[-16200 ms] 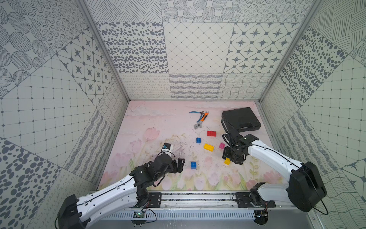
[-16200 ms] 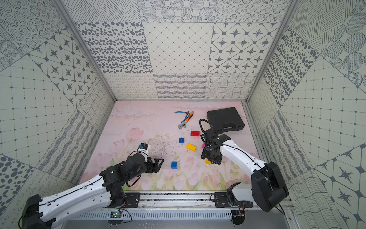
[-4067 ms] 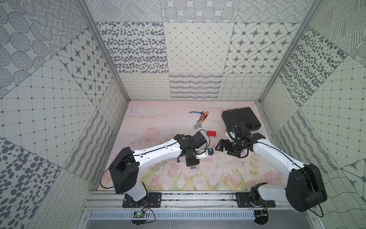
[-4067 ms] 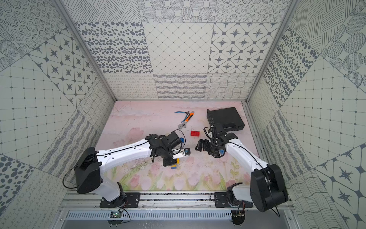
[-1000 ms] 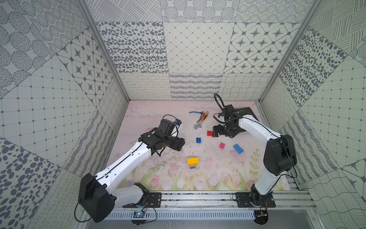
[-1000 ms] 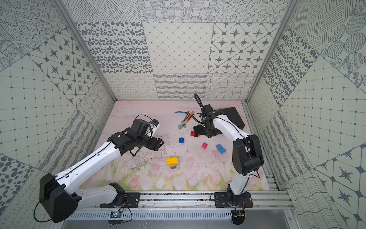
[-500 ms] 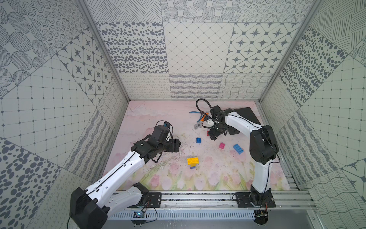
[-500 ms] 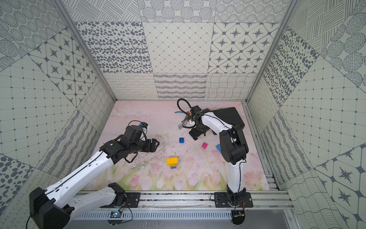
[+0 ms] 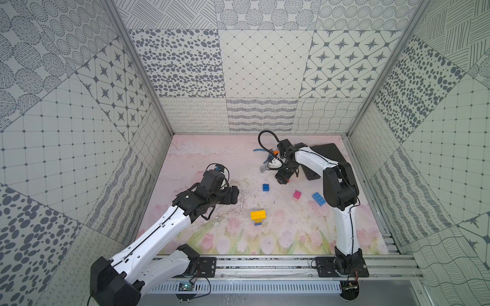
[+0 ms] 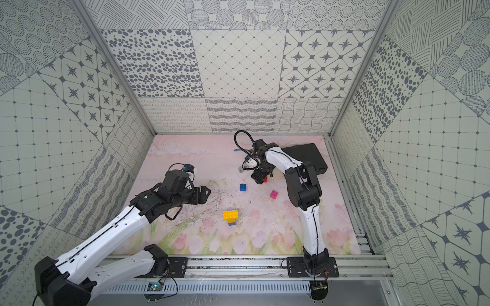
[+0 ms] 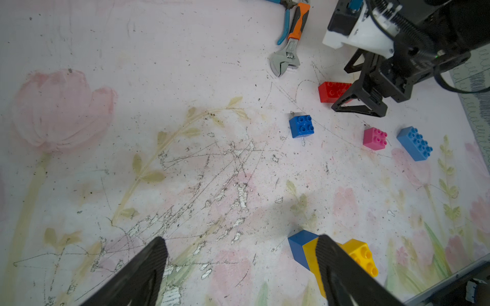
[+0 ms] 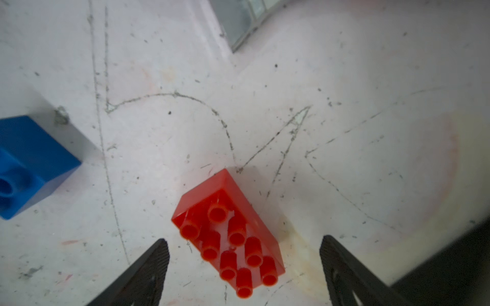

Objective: Assemble a spoon with lego
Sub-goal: Pick up the lego brick from the center of the board.

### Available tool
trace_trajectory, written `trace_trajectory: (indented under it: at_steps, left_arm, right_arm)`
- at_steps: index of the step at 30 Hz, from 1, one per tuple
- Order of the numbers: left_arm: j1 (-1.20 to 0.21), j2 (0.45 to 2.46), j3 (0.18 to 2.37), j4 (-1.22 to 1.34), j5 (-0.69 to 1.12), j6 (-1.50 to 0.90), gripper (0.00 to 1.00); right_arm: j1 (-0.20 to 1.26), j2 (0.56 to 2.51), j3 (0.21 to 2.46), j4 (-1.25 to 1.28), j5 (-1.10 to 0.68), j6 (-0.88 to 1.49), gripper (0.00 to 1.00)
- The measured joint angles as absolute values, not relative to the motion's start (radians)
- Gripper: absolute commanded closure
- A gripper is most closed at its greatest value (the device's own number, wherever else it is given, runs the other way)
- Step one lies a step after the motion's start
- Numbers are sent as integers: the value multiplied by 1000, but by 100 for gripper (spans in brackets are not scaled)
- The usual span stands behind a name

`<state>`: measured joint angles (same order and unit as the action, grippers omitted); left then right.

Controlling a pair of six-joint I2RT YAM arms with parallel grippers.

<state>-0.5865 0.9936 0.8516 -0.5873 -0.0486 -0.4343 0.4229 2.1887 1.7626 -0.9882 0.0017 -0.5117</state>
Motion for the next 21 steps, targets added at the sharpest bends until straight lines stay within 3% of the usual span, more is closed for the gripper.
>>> trace_trajectory:
  at_steps: [8,21]
  left_arm:
    - [-587,975,844,-588,-64,-434,10]
    - [-587,936,833,-591,-70,-434,10]
  right_arm:
    - [391,2198,1790,-999,-16,-537,25]
    - [411,2226,1853,-1055,-49,-530,33]
